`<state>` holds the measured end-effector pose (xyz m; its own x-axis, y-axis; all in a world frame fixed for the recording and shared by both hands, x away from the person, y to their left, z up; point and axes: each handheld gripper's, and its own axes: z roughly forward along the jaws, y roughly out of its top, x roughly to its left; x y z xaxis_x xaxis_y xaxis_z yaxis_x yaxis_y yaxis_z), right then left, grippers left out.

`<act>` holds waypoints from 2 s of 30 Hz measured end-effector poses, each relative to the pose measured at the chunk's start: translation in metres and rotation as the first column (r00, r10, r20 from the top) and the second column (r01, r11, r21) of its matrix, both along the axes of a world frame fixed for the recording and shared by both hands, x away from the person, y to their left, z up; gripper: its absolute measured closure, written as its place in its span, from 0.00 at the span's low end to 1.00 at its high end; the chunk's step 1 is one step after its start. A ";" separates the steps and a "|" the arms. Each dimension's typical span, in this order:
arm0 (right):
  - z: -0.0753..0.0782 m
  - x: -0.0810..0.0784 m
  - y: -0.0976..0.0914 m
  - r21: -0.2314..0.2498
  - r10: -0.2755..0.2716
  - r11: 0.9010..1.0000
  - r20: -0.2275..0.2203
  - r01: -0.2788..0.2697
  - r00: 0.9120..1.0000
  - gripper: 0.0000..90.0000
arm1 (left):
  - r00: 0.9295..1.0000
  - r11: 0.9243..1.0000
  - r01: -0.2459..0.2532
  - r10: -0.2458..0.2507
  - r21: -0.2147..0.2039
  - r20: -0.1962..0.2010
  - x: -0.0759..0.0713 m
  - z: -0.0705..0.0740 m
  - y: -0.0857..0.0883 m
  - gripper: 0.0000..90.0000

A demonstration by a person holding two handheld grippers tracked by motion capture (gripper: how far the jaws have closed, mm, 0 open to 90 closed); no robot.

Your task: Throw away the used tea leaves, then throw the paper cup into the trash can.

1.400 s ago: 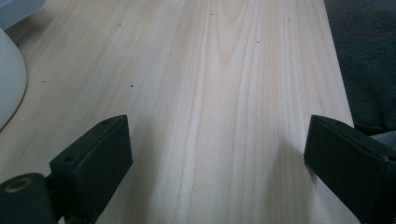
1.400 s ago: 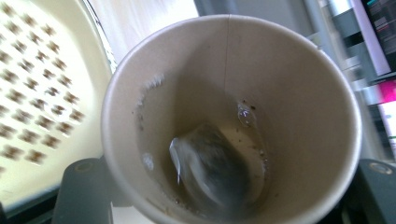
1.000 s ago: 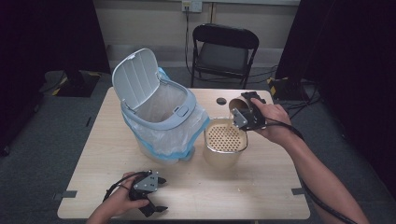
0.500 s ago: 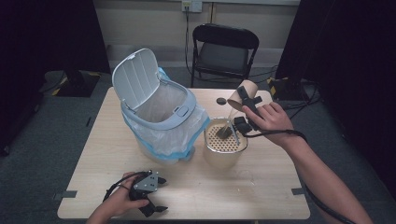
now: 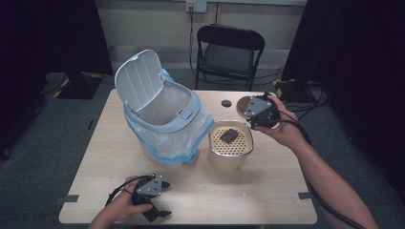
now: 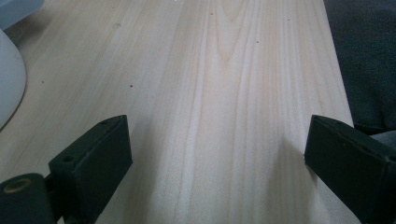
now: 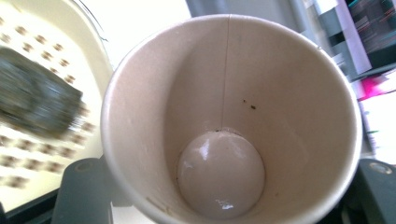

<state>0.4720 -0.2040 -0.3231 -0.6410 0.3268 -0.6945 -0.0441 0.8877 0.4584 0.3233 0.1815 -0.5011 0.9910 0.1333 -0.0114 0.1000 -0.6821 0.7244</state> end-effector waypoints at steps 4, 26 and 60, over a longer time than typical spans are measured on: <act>-0.001 0.003 -0.006 0.081 -0.025 0.996 -0.088 0.032 0.996 0.33 | 1.000 1.000 0.000 0.000 0.000 0.001 0.000 0.000 0.000 0.08; -0.008 0.020 -0.027 0.328 -0.022 0.934 -0.349 0.144 0.937 0.32 | 1.000 1.000 0.000 0.000 0.001 0.001 0.000 0.000 0.000 0.08; 0.024 0.020 -0.008 0.410 0.101 0.906 -0.448 0.103 0.889 0.32 | 1.000 1.000 0.004 -0.004 -0.004 0.005 0.000 0.000 0.000 0.08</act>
